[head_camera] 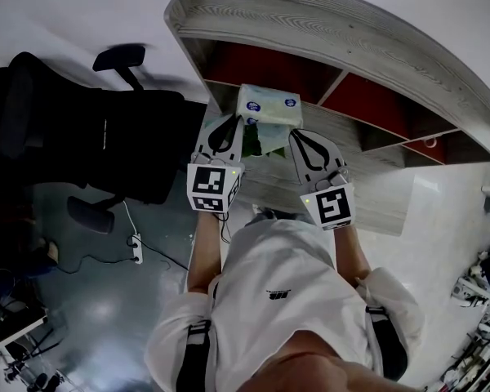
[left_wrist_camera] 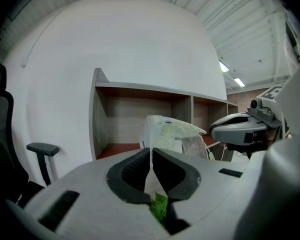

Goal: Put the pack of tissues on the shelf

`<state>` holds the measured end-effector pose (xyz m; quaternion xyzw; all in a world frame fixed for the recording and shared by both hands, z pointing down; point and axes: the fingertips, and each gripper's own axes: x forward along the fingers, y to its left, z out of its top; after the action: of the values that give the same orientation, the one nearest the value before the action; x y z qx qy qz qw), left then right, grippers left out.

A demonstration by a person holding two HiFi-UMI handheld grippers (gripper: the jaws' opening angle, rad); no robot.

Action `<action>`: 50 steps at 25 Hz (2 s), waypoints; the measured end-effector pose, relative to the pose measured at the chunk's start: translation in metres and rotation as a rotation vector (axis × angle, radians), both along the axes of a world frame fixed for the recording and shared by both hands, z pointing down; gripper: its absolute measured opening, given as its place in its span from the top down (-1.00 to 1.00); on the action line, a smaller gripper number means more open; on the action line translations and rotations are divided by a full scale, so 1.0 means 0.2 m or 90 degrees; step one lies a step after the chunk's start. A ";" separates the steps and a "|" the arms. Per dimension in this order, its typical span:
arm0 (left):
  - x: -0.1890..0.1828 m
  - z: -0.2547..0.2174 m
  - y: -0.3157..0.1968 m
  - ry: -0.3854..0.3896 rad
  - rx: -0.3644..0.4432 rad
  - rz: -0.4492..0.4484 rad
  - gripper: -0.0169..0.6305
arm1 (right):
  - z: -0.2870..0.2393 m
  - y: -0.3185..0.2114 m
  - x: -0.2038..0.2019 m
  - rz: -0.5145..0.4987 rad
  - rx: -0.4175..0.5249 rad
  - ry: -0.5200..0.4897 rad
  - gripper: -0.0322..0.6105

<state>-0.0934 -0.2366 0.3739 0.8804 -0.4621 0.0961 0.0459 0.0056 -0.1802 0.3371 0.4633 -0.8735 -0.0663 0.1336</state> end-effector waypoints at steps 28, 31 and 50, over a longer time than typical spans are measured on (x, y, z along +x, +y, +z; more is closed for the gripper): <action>0.09 -0.03 -0.39 0.012 0.002 -0.013 0.82 | -0.07 -0.25 0.08 0.012 0.020 -0.017 0.81; 0.09 -0.02 -0.43 0.014 -0.001 -0.017 0.82 | -0.06 -0.28 0.09 0.015 0.015 -0.021 0.81; 0.14 0.09 -0.59 -0.016 -0.015 -0.025 0.82 | 0.01 -0.41 0.07 0.011 -0.005 -0.024 0.81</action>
<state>-0.0655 -0.3556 0.3913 0.8693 -0.4788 0.1116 0.0520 0.0199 -0.2613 0.3394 0.4717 -0.8720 -0.0531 0.1192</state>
